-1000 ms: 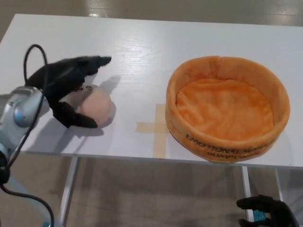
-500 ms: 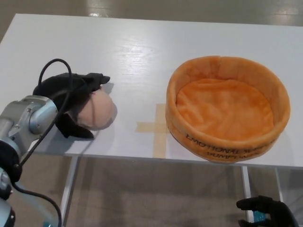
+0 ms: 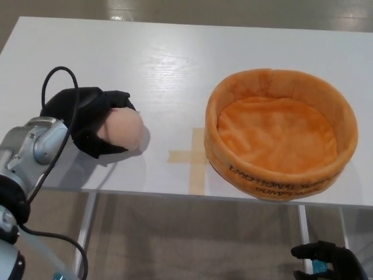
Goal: Use the left hand to pick up the pink round toy on the left and place it inside the orange plate on the desk.
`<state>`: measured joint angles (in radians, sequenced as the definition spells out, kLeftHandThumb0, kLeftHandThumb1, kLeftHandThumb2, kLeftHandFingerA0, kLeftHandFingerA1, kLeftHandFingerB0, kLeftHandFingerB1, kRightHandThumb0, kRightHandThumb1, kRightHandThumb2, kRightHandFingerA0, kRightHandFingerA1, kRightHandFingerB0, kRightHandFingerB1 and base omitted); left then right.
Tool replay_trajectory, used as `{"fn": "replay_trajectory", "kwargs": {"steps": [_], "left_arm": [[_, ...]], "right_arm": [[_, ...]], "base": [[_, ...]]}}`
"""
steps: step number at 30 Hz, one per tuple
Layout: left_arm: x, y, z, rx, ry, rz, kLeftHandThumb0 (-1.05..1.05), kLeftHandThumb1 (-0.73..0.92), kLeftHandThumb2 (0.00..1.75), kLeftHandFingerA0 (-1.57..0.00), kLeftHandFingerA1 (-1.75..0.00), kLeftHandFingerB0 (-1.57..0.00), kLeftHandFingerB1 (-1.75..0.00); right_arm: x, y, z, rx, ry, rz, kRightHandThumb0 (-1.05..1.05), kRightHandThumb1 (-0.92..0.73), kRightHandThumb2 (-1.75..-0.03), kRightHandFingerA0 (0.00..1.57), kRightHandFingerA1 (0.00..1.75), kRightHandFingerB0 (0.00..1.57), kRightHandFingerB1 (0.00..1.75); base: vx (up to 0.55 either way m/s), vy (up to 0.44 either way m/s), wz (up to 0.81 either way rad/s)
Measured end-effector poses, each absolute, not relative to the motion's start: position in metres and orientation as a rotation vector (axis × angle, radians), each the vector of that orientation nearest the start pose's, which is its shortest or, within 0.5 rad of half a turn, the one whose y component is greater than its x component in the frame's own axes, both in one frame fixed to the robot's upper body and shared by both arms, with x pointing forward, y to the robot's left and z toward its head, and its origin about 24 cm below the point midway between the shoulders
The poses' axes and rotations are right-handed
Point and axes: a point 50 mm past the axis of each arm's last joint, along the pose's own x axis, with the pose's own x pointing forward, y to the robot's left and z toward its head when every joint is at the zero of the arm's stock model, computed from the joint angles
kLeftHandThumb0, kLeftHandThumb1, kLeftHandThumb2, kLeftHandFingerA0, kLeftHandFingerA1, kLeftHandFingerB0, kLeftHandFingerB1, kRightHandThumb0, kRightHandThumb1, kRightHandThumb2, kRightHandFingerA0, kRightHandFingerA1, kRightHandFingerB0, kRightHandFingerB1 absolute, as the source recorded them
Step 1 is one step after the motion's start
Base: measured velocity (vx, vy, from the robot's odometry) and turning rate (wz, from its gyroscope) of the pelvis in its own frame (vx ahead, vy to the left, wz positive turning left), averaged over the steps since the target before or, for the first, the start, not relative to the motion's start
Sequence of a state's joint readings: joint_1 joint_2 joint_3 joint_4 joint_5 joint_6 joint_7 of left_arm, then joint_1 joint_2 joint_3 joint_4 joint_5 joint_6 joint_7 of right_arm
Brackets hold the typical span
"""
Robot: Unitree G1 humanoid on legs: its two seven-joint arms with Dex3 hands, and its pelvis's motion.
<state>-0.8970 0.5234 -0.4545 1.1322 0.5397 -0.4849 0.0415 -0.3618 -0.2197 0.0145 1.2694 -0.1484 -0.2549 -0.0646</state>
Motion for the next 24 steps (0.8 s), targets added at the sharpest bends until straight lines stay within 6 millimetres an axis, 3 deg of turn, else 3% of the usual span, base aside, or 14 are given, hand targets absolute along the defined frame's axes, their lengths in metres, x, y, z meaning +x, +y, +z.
{"fn": "replay_trajectory", "kwargs": {"steps": [1,4,7,10,11,12,13,16,17,19,20,21,23,24], "left_arm": [[0.383,0.200,0.105,1.256,-0.148,-0.352,-0.26,0.79,0.66,-0.75,-1.52,-0.77,-0.52],[0.383,0.200,0.107,1.249,-0.161,-0.339,-0.25,0.82,0.65,-0.72,-1.64,-0.77,-0.79],[0.386,0.201,0.118,1.235,-0.205,-0.303,-0.24,0.82,0.66,-0.73,-1.63,-0.80,-0.77],[0.390,0.200,0.131,1.225,-0.248,-0.273,-0.27,0.79,0.63,-0.72,-1.67,-0.75,-0.98],[0.391,0.199,0.138,1.219,-0.273,-0.260,-0.29,0.73,0.64,-0.75,-1.59,-0.83,-0.59],[0.393,0.197,0.145,1.214,-0.297,-0.249,-0.29,0.73,0.64,-0.75,-1.59,-0.83,-0.59],[0.395,0.195,0.153,1.209,-0.327,-0.236,-0.32,0.77,0.66,-0.75,-1.64,-0.85,-0.73],[0.399,0.187,0.177,1.201,-0.415,-0.209,-0.27,0.79,0.63,-0.78,-1.56,-0.84,-0.81],[0.401,0.181,0.186,1.197,-0.453,-0.207,-0.25,0.78,0.63,-0.73,-1.61,-0.75,-1.03],[0.402,0.174,0.193,1.193,-0.483,-0.210,-0.25,0.78,0.63,-0.73,-1.61,-0.75,-1.03],[0.403,0.164,0.201,1.183,-0.525,-0.219,-0.24,0.78,0.61,-0.70,-1.69,-0.65,-1.26],[0.403,0.159,0.205,1.179,-0.544,-0.225,-0.27,0.71,0.63,-0.74,-1.61,-0.85,-0.73],[0.403,0.144,0.211,1.172,-0.583,-0.245,-0.26,0.74,0.65,-0.75,-1.58,-0.80,-0.95],[0.404,0.137,0.213,1.171,-0.599,-0.256,-0.26,0.74,0.65,-0.75,-1.58,-0.80,-0.95]], "right_arm": [[0.242,-0.217,-0.095,-0.379,0.649,-0.020,-0.17,-0.58,-0.57,0.60,0.87,0.57,0.76],[0.243,-0.217,-0.094,-0.380,0.648,-0.019,-0.18,-0.58,-0.57,0.58,0.86,0.57,0.75],[0.243,-0.216,-0.094,-0.383,0.647,-0.016,-0.19,-0.58,-0.57,0.58,0.85,0.57,0.75],[0.244,-0.216,-0.094,-0.386,0.646,-0.014,-0.17,-0.58,-0.57,0.60,0.87,0.57,0.76],[0.244,-0.216,-0.094,-0.386,0.646,-0.013,-0.18,-0.58,-0.57,0.60,0.87,0.57,0.76],[0.244,-0.216,-0.094,-0.386,0.646,-0.014,-0.18,-0.58,-0.57,0.60,0.87,0.57,0.76],[0.244,-0.216,-0.094,-0.386,0.646,-0.014,-0.17,-0.58,-0.57,0.60,0.87,0.57,0.76],[0.244,-0.216,-0.093,-0.386,0.645,-0.014,-0.18,-0.57,-0.56,0.62,0.88,0.58,0.77],[0.244,-0.216,-0.093,-0.386,0.644,-0.013,-0.19,-0.58,-0.57,0.60,0.86,0.57,0.76],[0.244,-0.216,-0.093,-0.387,0.644,-0.013,-0.19,-0.58,-0.57,0.60,0.86,0.57,0.76],[0.244,-0.216,-0.093,-0.388,0.644,-0.012,-0.17,-0.58,-0.57,0.59,0.86,0.57,0.76],[0.245,-0.216,-0.093,-0.388,0.644,-0.011,-0.18,-0.58,-0.57,0.58,0.85,0.57,0.75],[0.244,-0.216,-0.094,-0.389,0.645,-0.011,-0.19,-0.59,-0.57,0.58,0.83,0.57,0.74],[0.244,-0.215,-0.094,-0.390,0.645,-0.010,-0.19,-0.59,-0.57,0.58,0.83,0.57,0.74]], "base": [[0.00,0.000,0.00],[0.00,0.000,0.00],[0.00,0.000,0.00],[0.00,0.000,0.00],[0.00,0.000,0.00],[0.00,0.000,0.00],[0.00,0.000,0.00],[0.00,0.000,0.00],[0.00,0.000,0.00],[0.00,0.000,0.00],[0.00,0.000,0.00],[0.00,0.000,0.00],[0.00,0.000,0.00],[0.00,0.000,0.00]]}}
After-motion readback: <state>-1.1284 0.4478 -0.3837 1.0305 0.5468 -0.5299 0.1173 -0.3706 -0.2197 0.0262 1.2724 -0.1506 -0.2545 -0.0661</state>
